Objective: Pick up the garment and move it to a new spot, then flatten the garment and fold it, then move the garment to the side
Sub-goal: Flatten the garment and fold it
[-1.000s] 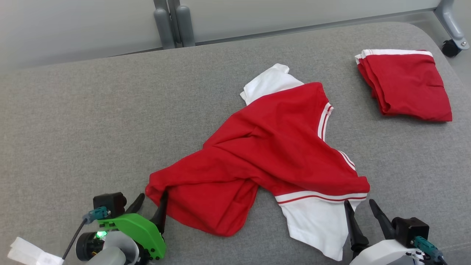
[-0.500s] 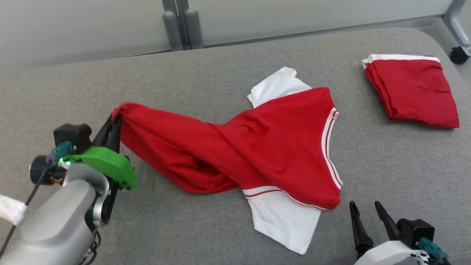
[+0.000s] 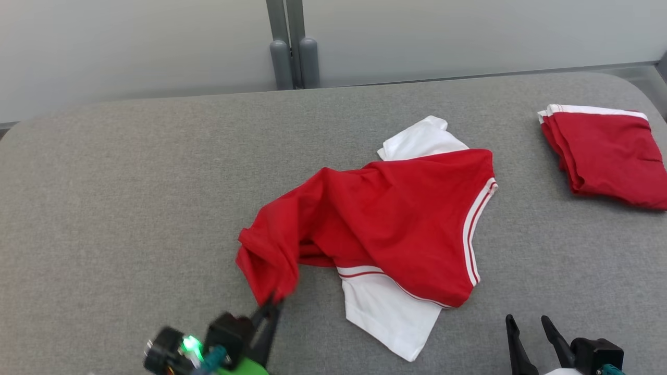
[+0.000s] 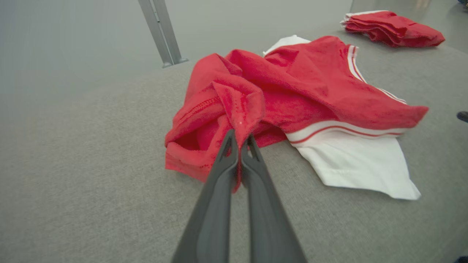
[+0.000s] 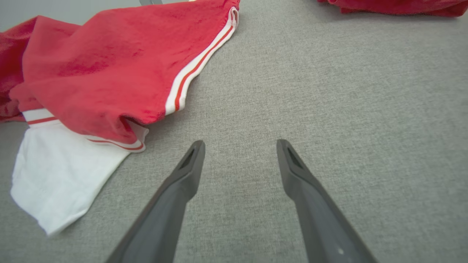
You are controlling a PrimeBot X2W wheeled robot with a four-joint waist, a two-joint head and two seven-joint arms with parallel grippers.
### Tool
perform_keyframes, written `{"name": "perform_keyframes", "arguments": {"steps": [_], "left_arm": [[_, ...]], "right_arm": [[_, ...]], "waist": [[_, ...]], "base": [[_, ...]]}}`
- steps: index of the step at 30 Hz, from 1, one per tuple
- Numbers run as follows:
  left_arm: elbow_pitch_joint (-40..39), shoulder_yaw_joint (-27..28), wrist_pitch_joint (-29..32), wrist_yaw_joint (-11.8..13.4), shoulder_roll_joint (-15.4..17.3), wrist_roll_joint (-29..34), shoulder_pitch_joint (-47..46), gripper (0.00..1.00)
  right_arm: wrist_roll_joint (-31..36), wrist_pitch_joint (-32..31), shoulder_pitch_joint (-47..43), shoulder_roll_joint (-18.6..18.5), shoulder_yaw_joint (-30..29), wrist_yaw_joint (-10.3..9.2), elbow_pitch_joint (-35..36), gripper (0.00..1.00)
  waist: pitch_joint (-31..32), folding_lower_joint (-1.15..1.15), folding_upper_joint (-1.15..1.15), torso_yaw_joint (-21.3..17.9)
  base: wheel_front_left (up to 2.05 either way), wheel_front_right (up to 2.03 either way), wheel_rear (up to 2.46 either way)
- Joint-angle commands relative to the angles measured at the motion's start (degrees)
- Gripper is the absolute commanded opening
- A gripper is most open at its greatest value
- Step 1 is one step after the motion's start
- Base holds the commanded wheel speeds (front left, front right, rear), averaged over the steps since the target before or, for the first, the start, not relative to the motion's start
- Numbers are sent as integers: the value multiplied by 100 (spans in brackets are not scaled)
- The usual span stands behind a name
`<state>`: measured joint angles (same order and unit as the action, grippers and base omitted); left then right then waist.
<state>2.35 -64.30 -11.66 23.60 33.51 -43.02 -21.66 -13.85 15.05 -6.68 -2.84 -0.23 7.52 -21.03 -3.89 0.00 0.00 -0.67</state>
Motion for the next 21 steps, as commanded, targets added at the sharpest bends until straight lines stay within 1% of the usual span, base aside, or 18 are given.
{"name": "perform_keyframes", "arguments": {"steps": [1, 2, 3, 4, 6, 8, 9, 11, 12, 13, 14, 15, 18, 19, 21], "left_arm": [[34, -162, -44, -109, -168, -81, 297, 39], [82, -248, -61, -174, -245, -106, 397, 51], [238, -351, -88, -293, -388, -240, 603, 100], [391, -383, -99, -357, -449, -307, 715, 100], [640, -435, -132, -576, -642, -502, 899, 100], [816, -372, -149, -715, -729, -711, 1058, 100], [838, -292, -158, -807, -761, -941, 1185, 100], [835, -147, -178, -835, -632, -1137, 1304, 100], [799, -31, -193, -800, -566, -1273, 1362, 100], [748, 92, -208, -737, -486, -1297, 1374, 100], [651, 311, -258, -629, -413, -1370, 1394, 100], [530, 516, -285, -576, -384, -1462, 1435, 100], [329, 794, -322, -653, -309, -1460, 1409, 100], [291, 788, -328, -692, -335, -1408, 1341, 100], [260, 729, -322, -784, -499, -1391, 1257, 100]], "right_arm": [[63, 17, -11, -11, -6, -6, -1, 100], [77, 17, -2, -10, -13, -6, -3, 100], [113, 17, 24, -12, -19, -6, -3, 100], [148, 17, 49, -12, -17, -6, -7, 100], [205, 18, 87, -11, -22, -6, -15, 100], [247, 17, 90, -14, -45, -6, -26, 100], [264, 18, 87, -13, -50, -6, -28, 100], [278, 18, 42, -12, -42, -6, -29, 100], [287, 18, 27, -12, -35, -6, -25, 100], [294, 18, 16, -13, -34, -6, -19, 100], [294, 18, -1, -12, -43, -6, -8, 100], [287, 18, -35, -13, -52, -6, -1, 100], [272, 18, -97, -12, 9, -6, -20, 100], [266, 18, -103, -11, 39, -6, -27, 100], [245, 17, -66, -13, 95, -6, -39, 100]], "waist": [[-1, 0, 0, 188], [3, 0, 0, 230], [12, 0, 0, 302], [21, 0, 0, 335], [71, 0, 0, 401], [125, 0, 0, 446], [162, 0, 0, 461], [213, 0, 0, 469], [223, 0, 0, 467], [229, 0, 0, 467], [233, 0, 0, 476], [237, 0, 0, 491], [239, 0, 0, 511], [233, 0, 0, 500], [206, 0, 0, 454]], "base": [[0, 0, 0], [0, 0, 0], [0, 0, 0], [0, 0, 0], [0, 0, 0], [0, 0, 0], [0, 0, 0], [0, 0, 0], [0, 0, 0], [0, 0, 0], [0, 0, 0], [0, 0, 0], [0, 0, 0], [0, 0, 0], [0, 0, 0]]}}
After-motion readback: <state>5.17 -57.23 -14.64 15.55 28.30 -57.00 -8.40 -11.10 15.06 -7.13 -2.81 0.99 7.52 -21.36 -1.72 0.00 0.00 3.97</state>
